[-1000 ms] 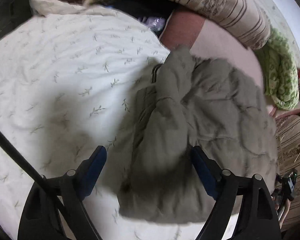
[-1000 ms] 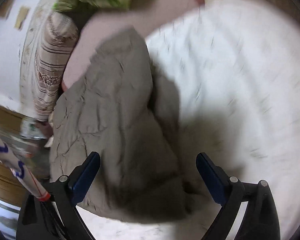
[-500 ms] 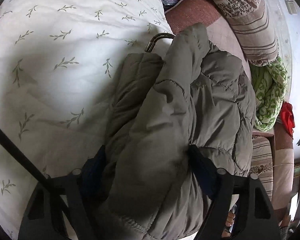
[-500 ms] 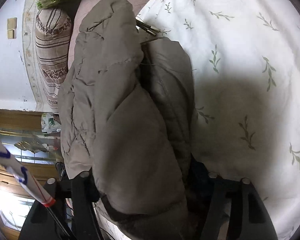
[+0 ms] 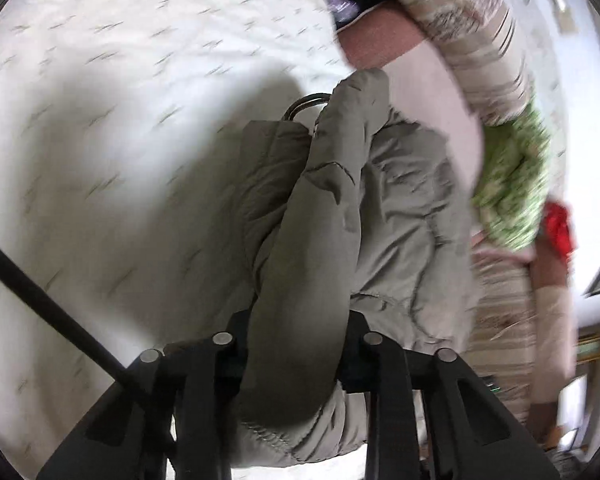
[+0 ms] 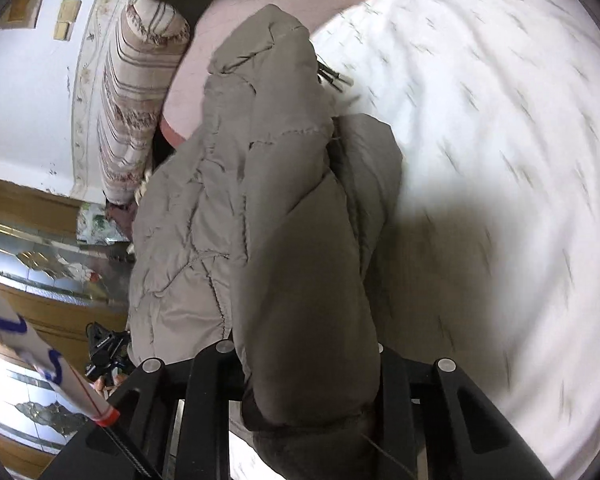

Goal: Fold large clothes

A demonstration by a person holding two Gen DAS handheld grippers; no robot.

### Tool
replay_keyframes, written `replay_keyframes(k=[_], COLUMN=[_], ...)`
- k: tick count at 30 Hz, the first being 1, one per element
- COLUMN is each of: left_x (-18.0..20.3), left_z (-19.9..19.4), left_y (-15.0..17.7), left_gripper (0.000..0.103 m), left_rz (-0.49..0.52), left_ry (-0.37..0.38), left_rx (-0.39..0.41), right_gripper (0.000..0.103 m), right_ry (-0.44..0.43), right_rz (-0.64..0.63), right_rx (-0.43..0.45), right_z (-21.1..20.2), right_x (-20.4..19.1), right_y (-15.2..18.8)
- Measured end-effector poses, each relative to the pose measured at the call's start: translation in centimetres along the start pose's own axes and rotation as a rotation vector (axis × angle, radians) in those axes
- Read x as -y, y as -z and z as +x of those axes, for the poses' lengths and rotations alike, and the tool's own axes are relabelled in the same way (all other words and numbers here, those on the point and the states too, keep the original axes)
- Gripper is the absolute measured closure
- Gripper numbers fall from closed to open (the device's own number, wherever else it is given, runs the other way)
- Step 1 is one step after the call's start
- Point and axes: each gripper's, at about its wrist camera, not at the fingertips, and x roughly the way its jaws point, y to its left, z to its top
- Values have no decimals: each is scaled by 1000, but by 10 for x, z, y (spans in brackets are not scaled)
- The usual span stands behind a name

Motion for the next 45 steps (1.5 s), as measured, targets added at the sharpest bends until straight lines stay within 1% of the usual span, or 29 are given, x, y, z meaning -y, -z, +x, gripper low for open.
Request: replay_keyframes(k=[1, 2, 3, 4, 5, 7, 8, 9, 10, 11, 12, 13, 16, 18, 20, 21, 23, 25, 26, 27, 28, 29, 31, 32, 34, 36, 38, 42, 45], left_x=[-2, -2, 0, 5, 9, 20, 26, 30, 39, 47, 51, 60, 73, 83, 95, 95, 96, 97, 99, 104, 109, 113, 121, 123, 126, 127, 129, 134, 135], left_z=[-2, -4, -5, -7, -8, -13, -17, -20, -25, -29, -31, -36, -46, -50, -49, -52, -58, -62, -62, -62, -64, -67, -73, -77, -83, -92, -99, -107, -109], left_y=[7, 11, 12, 14, 17, 30, 38, 47, 58, 70, 76, 89, 122, 144, 159, 169, 188, 200, 207, 215, 225, 235, 249, 255, 264, 270, 273, 277, 276], left_gripper=[66, 62, 55, 51, 50, 47, 45, 42, 40, 39, 36, 32, 28, 26, 26, 26, 26, 26, 26, 26, 26, 26, 24, 22, 20, 20, 20, 18, 18], left_rz=[9, 19, 33, 64, 89, 148, 175, 199, 242, 278, 300, 339, 411, 451, 469, 478, 494, 502, 523, 550, 581, 597, 609, 604, 589, 566, 555, 543, 531], left_ry=[-32, -61, -89, -127, -151, -226, -263, -300, -362, -416, -451, -498, -539, -563, -632, -647, -617, -582, -566, -566, -586, -602, -596, -604, -618, -596, -589, -602, -601], left_rx=[14, 37, 55, 89, 115, 179, 215, 250, 304, 347, 375, 424, 528, 588, 643, 664, 672, 626, 598, 590, 585, 579, 570, 566, 573, 579, 595, 619, 604], right_gripper=[69, 63, 54, 50, 47, 42, 32, 20, 17, 15, 14, 12, 11, 11, 10, 10, 10, 10, 10, 10, 10, 10, 10, 10, 10, 10, 10, 9, 9], right_ry=[-3, -9, -12, -5, -2, 25, 64, 127, 165, 194, 230, 249, 249, 297, 349, 358, 371, 415, 415, 395, 390, 404, 467, 461, 429, 406, 443, 495, 454], right_rz=[18, 29, 36, 60, 78, 79, 69, 48, 27, 7, -19, -33, -96, -178, -265, -319, -361, -400, -401, -408, -417, -425, -447, -457, -465, -472, -482, -515, -506], right_rx=[-3, -5, 2, 21, 46, 85, 122, 181, 222, 263, 312, 337, 388, 438, 472, 488, 502, 500, 491, 478, 462, 457, 460, 467, 456, 447, 446, 485, 475], right_z=[0, 1, 1, -1, -4, -12, -19, -29, -38, -46, -56, -62, -82, -87, -82, -80, -73, -65, -64, -64, -62, -63, -69, -74, -80, -85, -87, -89, -90], right_x=[5, 8, 10, 12, 11, 10, 9, 5, 3, -2, -7, -11, -17, -36, -62, -75, -94, -108, -113, -117, -124, -129, -144, -151, -164, -172, -182, -199, -200], right_y=[2, 3, 2, 2, 3, 8, 14, 23, 30, 37, 48, 54, 76, 94, 107, 118, 135, 156, 167, 178, 186, 193, 209, 214, 221, 226, 231, 245, 242])
